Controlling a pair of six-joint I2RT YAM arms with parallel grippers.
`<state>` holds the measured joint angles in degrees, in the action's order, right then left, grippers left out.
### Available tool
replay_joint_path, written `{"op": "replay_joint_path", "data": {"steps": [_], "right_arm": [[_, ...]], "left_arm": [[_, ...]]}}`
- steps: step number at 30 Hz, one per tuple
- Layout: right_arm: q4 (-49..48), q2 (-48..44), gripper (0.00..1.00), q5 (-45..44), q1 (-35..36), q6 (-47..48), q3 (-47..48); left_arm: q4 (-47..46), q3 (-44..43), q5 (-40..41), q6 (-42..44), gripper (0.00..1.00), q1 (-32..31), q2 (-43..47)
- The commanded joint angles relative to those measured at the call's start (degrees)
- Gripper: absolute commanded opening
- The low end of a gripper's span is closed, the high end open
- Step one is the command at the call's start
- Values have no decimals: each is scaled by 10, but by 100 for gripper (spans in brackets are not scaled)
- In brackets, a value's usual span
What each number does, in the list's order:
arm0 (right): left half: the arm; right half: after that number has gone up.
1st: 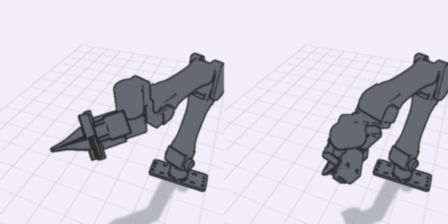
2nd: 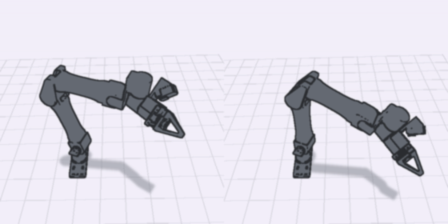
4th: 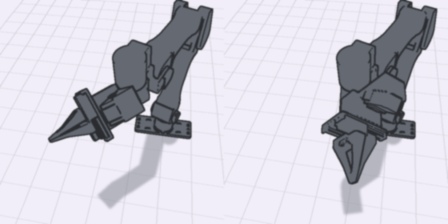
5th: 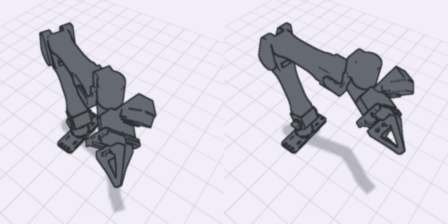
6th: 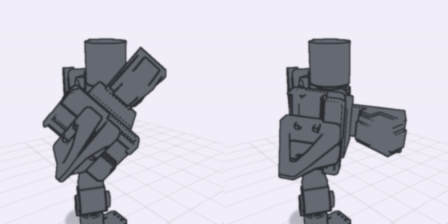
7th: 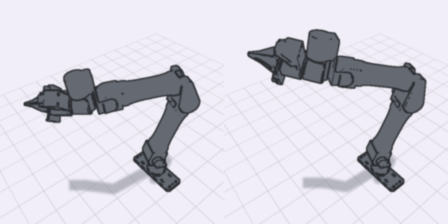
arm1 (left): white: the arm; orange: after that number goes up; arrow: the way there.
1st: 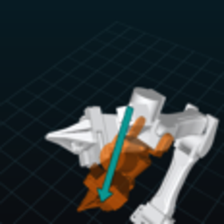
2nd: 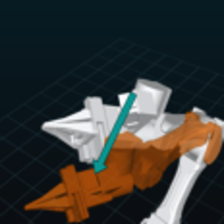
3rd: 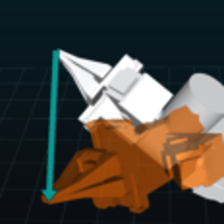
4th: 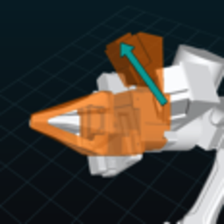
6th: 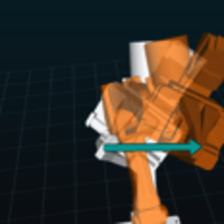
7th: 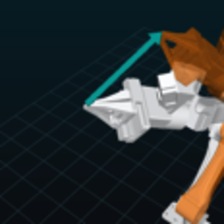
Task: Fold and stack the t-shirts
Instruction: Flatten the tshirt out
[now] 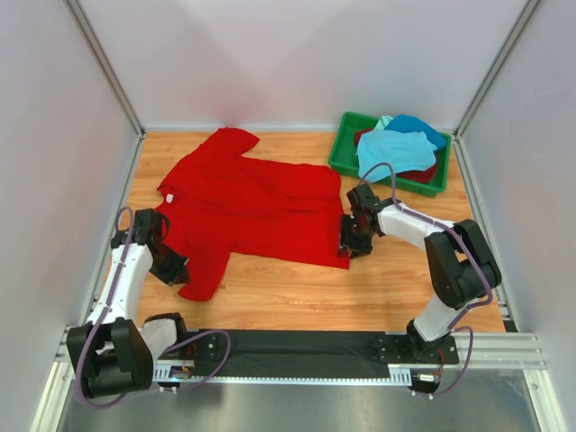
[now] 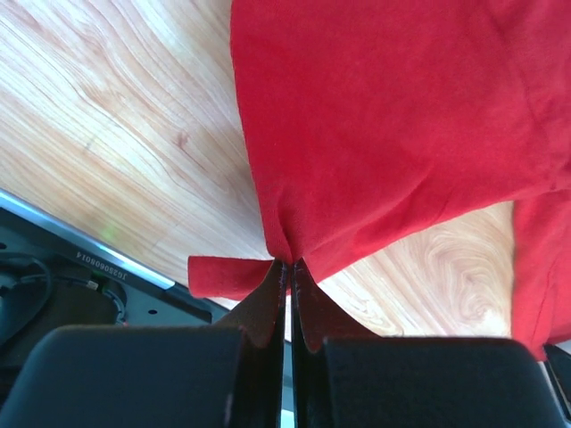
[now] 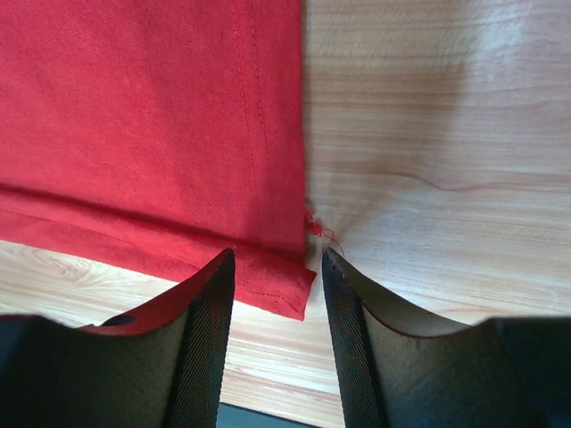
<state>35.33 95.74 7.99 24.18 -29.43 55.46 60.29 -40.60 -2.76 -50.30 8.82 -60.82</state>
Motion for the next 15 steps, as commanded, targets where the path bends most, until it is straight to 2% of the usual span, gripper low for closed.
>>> {"op": "replay_joint_path", "data": {"steps": [1,4,5,6,9,11,12,15], "right_arm": [[-1,-4,46,-21,-1,17,1],[-17,-11,42,-10,2,15,-13],[-20,-15,39,-4,1,13,-14],[-18,-16,32,-3,2,10,-12],[-4,-28,24,-6,3,8,-2],[4,-44,12,-11,4,9,2],[11,-50,0,-21,4,10,6],[40,-77,0,-29,6,15,22]], "left_arm": [[13,-35,17,16,0,2,5],[16,-42,19,17,0,2,4],[16,-42,18,17,0,2,4],[15,-42,18,17,0,2,3],[18,-44,21,19,0,2,3],[24,-51,27,21,0,3,6],[27,-54,27,25,0,2,9],[46,-79,64,35,0,2,19]]}}
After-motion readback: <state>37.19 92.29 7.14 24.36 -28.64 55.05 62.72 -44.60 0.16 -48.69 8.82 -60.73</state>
